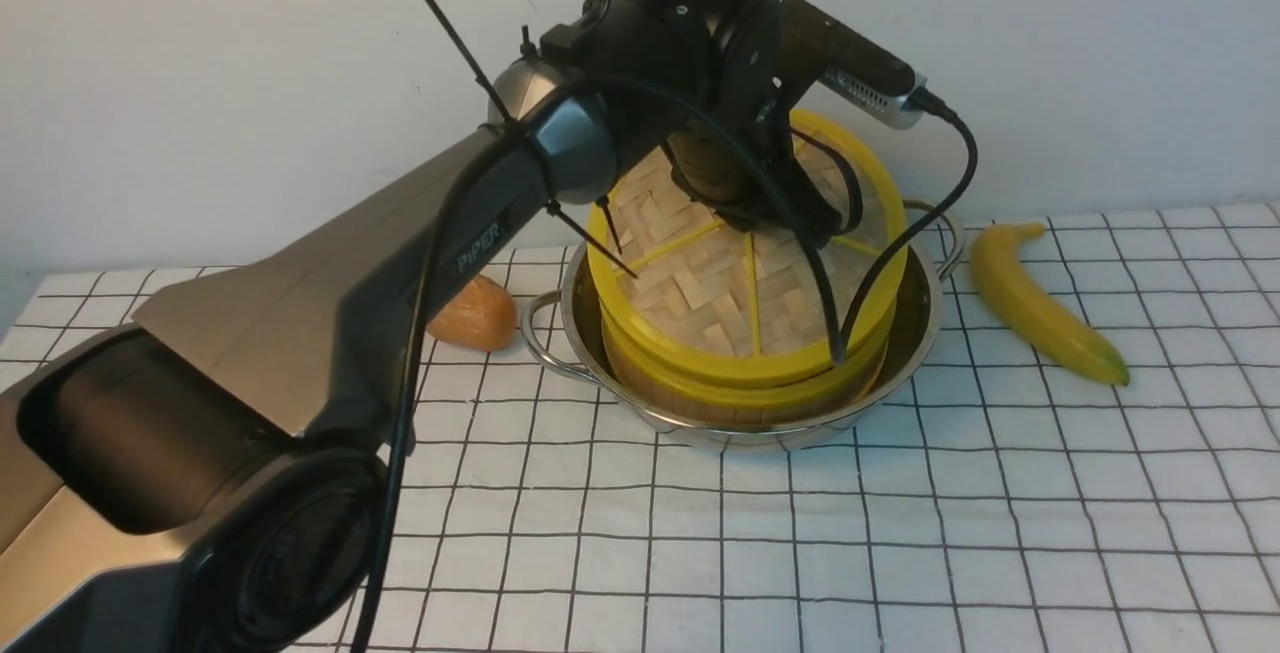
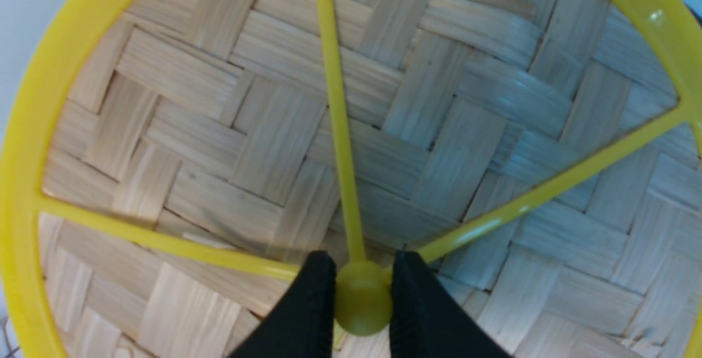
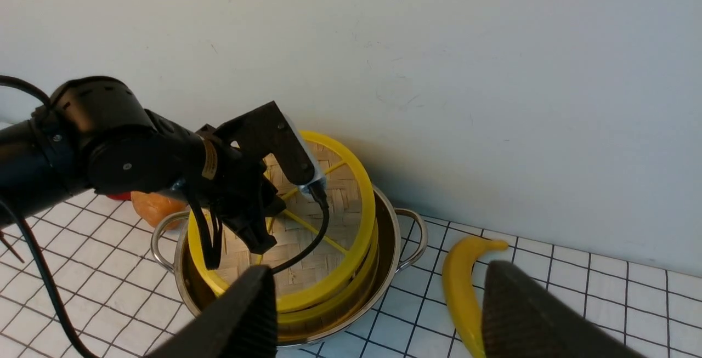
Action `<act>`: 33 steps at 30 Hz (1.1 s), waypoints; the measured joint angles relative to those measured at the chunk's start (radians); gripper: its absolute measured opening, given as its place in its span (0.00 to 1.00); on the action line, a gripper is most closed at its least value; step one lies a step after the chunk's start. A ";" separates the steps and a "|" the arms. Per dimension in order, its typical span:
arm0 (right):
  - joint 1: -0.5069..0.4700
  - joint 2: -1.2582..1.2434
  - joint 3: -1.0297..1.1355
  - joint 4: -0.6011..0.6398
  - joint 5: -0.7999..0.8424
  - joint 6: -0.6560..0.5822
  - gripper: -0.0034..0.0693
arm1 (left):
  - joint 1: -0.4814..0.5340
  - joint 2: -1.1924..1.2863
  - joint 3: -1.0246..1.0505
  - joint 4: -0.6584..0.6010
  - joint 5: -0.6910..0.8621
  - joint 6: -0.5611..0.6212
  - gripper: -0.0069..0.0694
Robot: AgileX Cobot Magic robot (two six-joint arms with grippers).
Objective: Place the steamer in the pot on the white tablecloth, and put the lid on the steamer.
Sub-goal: 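Place the yellow bamboo steamer lid onto the steamer in the pot with the left gripper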
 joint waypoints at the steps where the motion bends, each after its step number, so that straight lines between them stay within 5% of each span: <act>1: 0.000 0.000 0.000 0.000 0.000 0.000 0.72 | 0.000 0.001 0.000 -0.001 0.000 0.000 0.24; 33: 0.000 0.000 0.000 -0.030 0.000 0.000 0.72 | 0.000 0.067 0.000 -0.005 -0.033 0.000 0.24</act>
